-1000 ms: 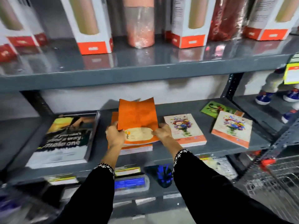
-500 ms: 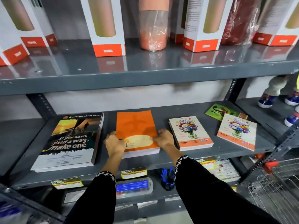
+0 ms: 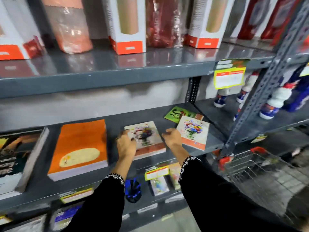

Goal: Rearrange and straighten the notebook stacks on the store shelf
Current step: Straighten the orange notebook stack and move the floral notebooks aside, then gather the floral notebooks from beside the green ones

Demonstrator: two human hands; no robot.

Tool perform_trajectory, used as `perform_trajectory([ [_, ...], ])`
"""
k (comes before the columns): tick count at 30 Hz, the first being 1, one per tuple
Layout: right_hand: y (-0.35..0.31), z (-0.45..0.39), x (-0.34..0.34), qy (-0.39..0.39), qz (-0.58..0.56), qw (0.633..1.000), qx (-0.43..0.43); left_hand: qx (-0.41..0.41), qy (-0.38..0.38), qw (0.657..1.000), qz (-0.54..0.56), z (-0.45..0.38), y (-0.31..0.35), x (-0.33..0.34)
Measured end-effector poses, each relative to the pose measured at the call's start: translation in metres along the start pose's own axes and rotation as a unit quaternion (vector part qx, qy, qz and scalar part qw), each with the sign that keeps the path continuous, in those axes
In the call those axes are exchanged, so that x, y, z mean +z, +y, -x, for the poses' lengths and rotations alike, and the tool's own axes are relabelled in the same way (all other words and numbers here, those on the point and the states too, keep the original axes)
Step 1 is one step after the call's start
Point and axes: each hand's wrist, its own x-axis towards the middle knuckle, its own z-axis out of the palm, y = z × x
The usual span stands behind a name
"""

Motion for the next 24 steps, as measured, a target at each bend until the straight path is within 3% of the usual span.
perform_trajectory([
  [8, 0.078, -0.058, -0.107, 0.01, 0.05, 0.987, 0.152, 0.029, -0.142, 0.989, 0.027, 0.026, 0.095, 0.117],
  [14, 0.096, -0.077, -0.131, -0.058, 0.046, 0.981, 0.181, 0.0, -0.238, 0.967, -0.093, 0.027, 0.118, 0.146],
  [19, 0.096, -0.088, -0.123, -0.091, -0.04, 0.972, 0.212, -0.01, -0.231, 0.965, -0.121, 0.028, 0.121, 0.154],
  [24, 0.103, -0.094, -0.126, -0.033, -0.119, 0.963, 0.239, -0.018, -0.174, 0.981, -0.079, 0.018, 0.126, 0.149],
])
